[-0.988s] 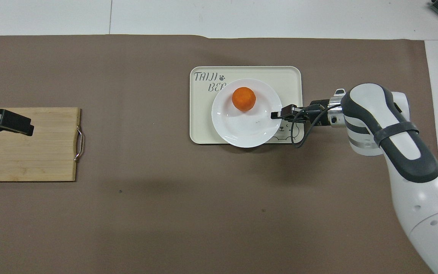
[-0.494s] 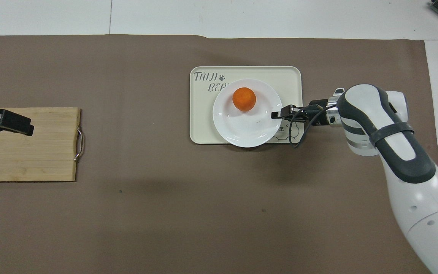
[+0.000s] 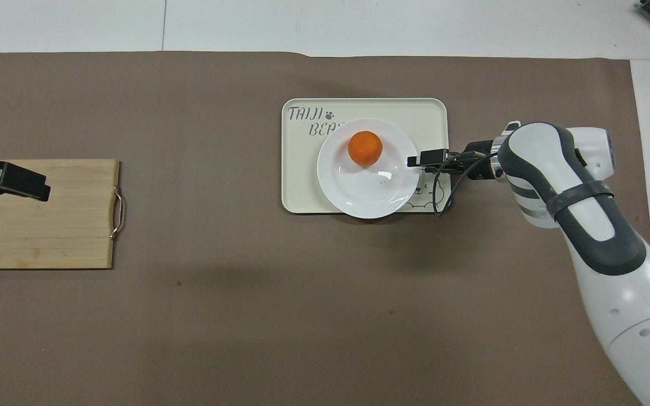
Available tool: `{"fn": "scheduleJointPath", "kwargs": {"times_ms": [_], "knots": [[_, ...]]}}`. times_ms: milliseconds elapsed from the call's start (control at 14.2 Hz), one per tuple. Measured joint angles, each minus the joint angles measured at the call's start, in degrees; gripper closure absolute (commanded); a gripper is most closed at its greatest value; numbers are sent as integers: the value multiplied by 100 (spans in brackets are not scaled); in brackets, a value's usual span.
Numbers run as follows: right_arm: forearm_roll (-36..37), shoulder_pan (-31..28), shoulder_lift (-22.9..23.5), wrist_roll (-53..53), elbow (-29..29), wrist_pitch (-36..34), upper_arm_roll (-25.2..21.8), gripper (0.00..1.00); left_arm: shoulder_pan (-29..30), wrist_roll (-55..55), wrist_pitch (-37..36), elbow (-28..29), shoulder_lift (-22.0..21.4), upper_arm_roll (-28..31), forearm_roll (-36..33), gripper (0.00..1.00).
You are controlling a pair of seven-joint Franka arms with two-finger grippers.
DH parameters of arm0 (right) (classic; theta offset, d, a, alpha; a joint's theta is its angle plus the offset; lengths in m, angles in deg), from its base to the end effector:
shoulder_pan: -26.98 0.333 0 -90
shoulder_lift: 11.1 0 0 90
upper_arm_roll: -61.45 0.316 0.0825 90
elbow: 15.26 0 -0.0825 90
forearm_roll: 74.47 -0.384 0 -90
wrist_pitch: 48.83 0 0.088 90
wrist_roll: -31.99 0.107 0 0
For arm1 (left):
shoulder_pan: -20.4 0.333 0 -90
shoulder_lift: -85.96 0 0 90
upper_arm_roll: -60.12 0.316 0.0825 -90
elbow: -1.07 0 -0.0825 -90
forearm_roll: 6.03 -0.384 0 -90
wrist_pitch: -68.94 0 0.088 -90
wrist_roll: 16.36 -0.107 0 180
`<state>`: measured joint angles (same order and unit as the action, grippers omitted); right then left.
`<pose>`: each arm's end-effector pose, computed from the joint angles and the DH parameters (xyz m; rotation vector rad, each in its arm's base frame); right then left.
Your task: Place orange and plate with both arms
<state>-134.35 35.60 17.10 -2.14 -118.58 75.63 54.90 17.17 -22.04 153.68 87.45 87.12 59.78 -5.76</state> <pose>0.6490 0.0625 0.2771 -2.3821 0.0374 -0.1479 0.5506 -0.0349 0.6350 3.1247 -0.2533 -0.0765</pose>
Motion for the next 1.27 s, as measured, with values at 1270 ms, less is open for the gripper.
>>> {"fn": "scheduleJointPath", "kwargs": {"times_ms": [1270], "knots": [[4976,-154,-2807,3643,263,-2203,-250,0,0,0,0,0,-1,5,0,0]]}}
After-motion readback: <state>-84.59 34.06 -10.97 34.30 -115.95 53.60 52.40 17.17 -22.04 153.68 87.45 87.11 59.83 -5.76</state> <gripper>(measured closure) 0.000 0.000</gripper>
